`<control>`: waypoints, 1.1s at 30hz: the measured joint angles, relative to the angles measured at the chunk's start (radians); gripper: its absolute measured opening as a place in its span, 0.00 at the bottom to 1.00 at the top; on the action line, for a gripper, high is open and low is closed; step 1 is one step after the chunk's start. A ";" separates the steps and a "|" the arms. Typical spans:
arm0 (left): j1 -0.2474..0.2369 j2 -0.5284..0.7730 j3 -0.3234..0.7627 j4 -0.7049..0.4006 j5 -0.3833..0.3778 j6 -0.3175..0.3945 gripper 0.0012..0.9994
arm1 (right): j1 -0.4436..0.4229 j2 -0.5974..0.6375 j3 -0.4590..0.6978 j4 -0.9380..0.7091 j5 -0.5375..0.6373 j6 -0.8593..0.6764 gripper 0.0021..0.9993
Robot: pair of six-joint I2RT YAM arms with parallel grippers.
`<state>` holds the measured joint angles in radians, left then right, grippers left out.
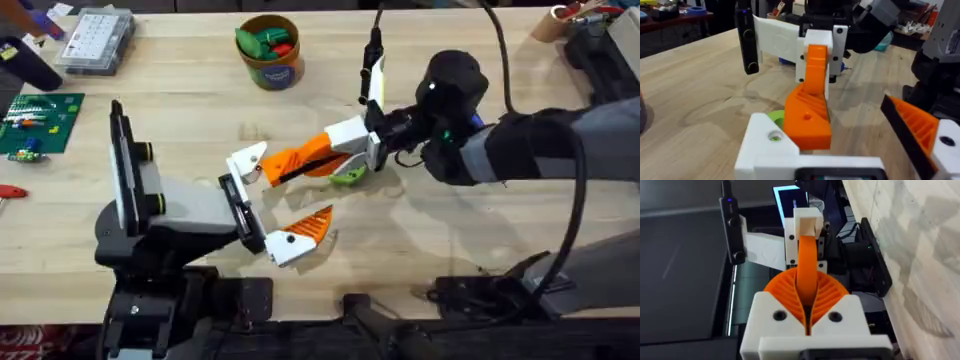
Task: Pick up the gripper from the table and insert it into the empty holder that is missing its gripper. Then pick up a screw, insert it into the mounting hole, and use the screwdriver to tighten it. Finally, clean up the table by picking up the vegetable and placing it into the bucket.
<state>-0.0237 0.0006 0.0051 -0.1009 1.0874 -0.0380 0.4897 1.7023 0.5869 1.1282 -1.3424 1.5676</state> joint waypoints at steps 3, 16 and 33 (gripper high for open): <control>0.000 0.000 0.000 0.000 0.000 0.000 0.99 | 0.003 0.000 0.000 0.007 0.007 -0.004 0.02; 0.000 0.000 0.000 0.000 0.000 0.000 0.99 | 0.021 0.002 -0.001 0.013 0.047 -0.004 0.02; 0.004 0.000 0.000 0.002 -0.019 0.000 0.99 | 0.053 0.002 -0.001 0.013 0.116 -0.018 0.02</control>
<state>-0.0200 0.0006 0.0051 -0.0990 1.0685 -0.0380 0.5432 1.7042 0.5861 1.1416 -1.2267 1.5494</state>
